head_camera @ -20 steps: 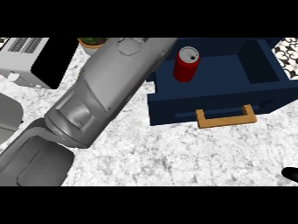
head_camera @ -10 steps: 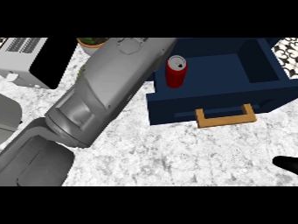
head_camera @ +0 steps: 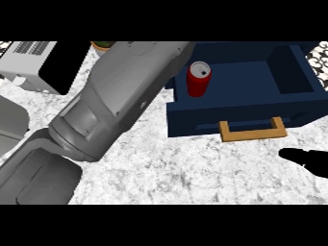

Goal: Pick up the can, place it into the drawer and close the drawer

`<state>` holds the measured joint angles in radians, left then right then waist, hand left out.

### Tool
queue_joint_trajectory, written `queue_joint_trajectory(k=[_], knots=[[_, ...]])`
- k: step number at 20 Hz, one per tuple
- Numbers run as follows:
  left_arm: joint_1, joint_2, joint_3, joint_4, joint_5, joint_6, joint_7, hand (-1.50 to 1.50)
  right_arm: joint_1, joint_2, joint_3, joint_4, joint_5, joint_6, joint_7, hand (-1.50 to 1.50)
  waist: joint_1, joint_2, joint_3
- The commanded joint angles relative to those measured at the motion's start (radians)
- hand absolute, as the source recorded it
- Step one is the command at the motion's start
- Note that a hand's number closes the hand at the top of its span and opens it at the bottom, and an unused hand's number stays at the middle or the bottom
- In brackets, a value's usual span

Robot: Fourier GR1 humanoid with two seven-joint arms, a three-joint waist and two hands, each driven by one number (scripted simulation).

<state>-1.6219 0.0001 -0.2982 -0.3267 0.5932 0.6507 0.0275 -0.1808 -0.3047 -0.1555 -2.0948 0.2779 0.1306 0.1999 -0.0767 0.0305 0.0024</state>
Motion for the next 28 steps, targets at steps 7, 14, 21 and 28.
queue_joint_trajectory(k=[7, 14, 21, 28], knots=[[-0.001, 0.000, 0.006, 0.045, 0.019, -0.005, -0.065, -1.50, -0.139, -0.010, 0.218, 0.254, 0.376, -0.083, -0.067, -1.50, 0.037, -0.003, -0.001], [-0.034, 0.023, 0.012, 0.071, -0.007, -0.050, -0.022, -1.50, -0.241, 0.012, 0.277, 0.575, 0.558, -0.197, -0.154, -1.50, 0.077, -0.009, -0.001], [-0.022, 0.043, 0.022, 0.009, -0.017, -0.026, 0.013, -1.50, -0.383, 0.099, 0.301, 0.886, 0.686, -0.369, -0.210, -1.50, 0.099, -0.022, -0.001], [0.025, 0.144, 0.016, -0.053, -0.040, -0.095, 0.065, -1.50, -0.544, 0.126, 0.233, 1.201, 0.756, -0.533, -0.236, -1.50, 0.124, -0.024, -0.002]])
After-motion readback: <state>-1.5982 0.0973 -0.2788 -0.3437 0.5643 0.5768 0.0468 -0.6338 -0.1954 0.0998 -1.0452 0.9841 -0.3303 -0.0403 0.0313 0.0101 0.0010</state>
